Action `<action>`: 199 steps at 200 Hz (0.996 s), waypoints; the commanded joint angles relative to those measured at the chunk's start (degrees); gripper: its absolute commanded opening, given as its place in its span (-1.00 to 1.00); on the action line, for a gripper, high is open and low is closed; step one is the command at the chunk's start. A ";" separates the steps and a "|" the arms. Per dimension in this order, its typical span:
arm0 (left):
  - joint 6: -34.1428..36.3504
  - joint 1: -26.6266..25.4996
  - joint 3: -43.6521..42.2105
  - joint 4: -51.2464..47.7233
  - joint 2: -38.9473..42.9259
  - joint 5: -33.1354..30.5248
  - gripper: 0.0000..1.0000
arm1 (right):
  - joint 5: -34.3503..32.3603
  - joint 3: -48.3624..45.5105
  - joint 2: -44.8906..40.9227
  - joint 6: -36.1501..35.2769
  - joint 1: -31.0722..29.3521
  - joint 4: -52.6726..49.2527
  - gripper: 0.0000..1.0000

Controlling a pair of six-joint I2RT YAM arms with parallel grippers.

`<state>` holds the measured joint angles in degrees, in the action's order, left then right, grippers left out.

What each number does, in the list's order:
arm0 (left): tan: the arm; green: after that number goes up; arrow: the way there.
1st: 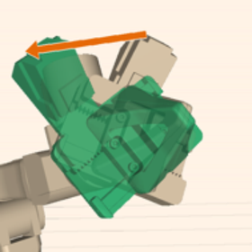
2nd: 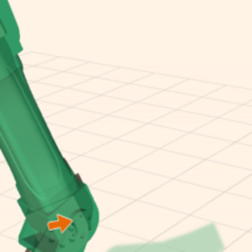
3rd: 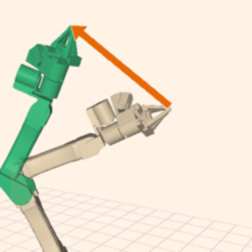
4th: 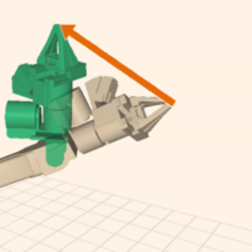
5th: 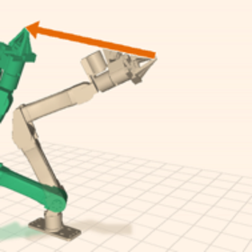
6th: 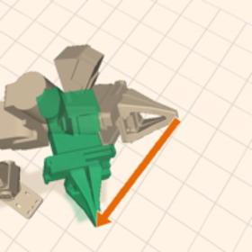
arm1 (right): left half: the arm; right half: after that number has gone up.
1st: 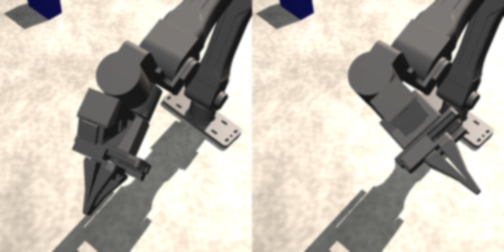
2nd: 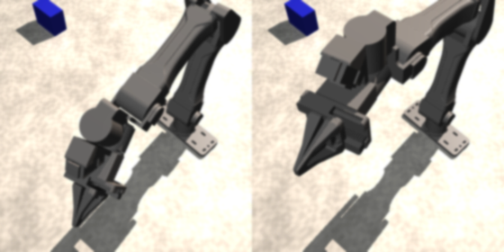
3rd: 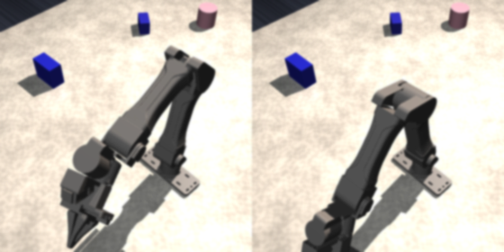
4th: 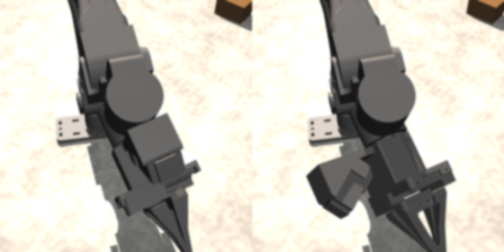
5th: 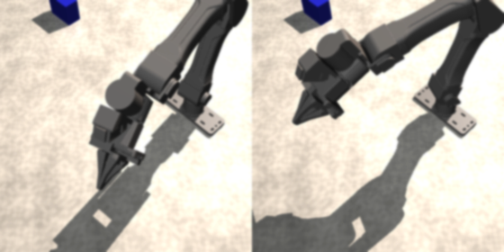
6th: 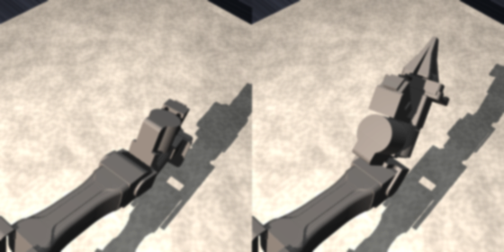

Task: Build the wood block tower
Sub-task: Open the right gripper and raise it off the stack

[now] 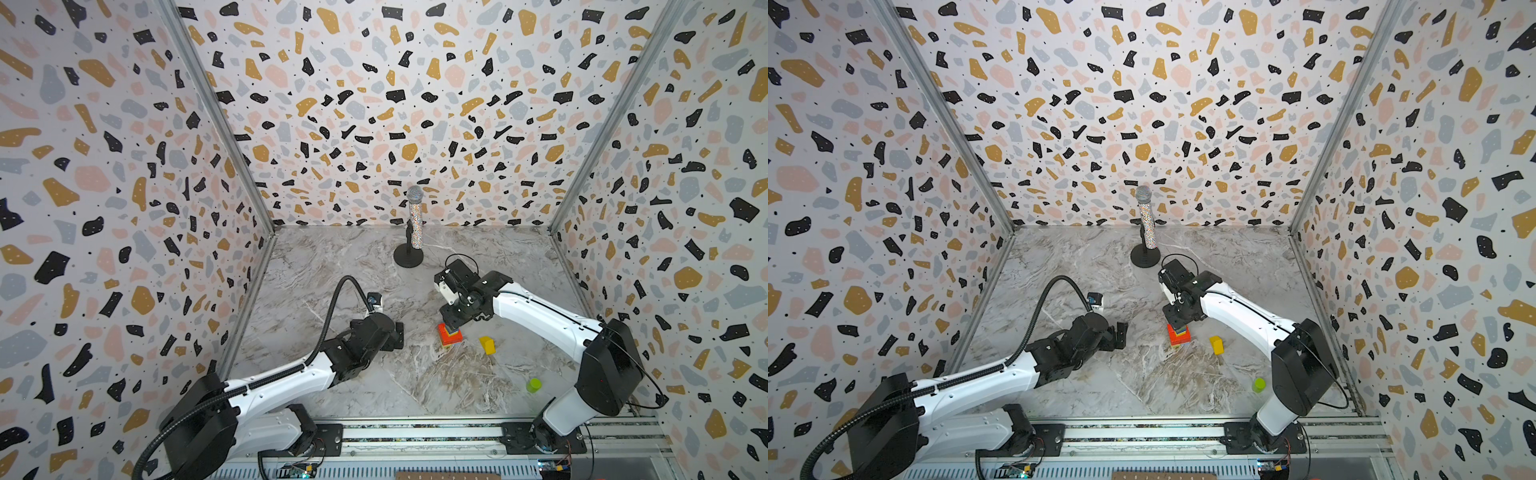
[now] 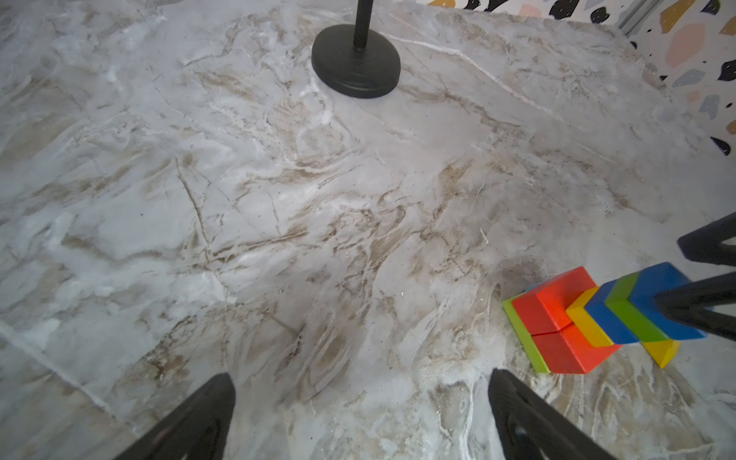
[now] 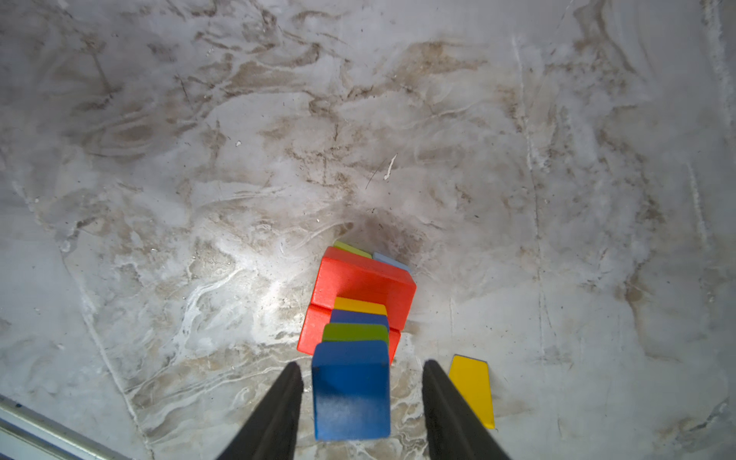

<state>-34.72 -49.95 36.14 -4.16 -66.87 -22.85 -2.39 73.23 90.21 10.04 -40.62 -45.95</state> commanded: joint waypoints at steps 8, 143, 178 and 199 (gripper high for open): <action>1.76 -0.18 3.18 -1.70 0.47 -1.10 1.00 | -1.20 2.13 -5.70 0.91 -0.20 -1.70 0.03; -0.83 -4.37 4.12 -1.94 -0.43 -2.53 1.00 | 2.92 -10.02 -26.02 4.81 12.92 1.70 0.04; -1.72 -6.27 3.99 -1.92 -1.42 -3.83 1.00 | 3.03 -15.64 -28.91 6.42 13.87 3.91 0.03; -2.43 -6.66 2.81 -0.99 -1.16 -4.16 1.00 | 3.33 -19.84 -30.48 8.09 14.06 6.69 0.02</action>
<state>-35.86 -56.05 38.52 -6.28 -68.07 -25.02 0.40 56.64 61.76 15.59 -26.92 -42.06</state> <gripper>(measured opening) 0.998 0.512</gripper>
